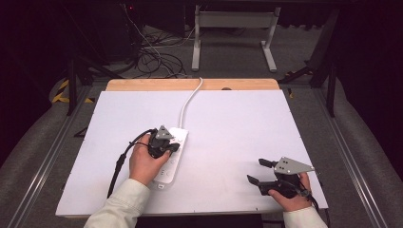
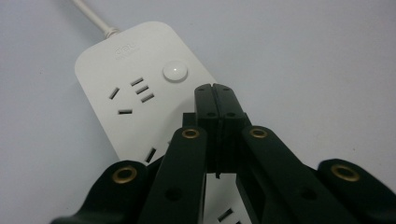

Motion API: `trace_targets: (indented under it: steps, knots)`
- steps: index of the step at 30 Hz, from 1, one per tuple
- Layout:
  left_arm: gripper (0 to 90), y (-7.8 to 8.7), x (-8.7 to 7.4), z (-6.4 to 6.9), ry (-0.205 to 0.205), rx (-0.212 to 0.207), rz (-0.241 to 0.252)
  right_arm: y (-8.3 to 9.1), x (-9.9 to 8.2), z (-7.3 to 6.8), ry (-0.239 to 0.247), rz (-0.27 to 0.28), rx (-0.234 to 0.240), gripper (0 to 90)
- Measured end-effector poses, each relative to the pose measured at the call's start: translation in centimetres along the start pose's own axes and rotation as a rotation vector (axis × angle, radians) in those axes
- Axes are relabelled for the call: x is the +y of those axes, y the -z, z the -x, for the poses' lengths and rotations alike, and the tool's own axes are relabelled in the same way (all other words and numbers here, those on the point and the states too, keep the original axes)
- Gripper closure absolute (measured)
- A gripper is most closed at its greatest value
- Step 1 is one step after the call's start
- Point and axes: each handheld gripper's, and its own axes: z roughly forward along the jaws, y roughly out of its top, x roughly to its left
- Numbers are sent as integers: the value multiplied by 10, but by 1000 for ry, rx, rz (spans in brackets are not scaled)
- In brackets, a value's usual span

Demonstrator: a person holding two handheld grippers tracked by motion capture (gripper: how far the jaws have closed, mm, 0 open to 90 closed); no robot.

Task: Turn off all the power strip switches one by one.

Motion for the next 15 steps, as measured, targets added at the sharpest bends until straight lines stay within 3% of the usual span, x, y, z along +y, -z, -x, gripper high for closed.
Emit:
trace_targets:
  steps: [11,15]
  knots:
    - [900,0,-1,3,-10,13,1,0,0,0,0,-1,0,258]
    - [900,1,0,7,-32,24,-10,0,0,0,-1,-1,0,259]
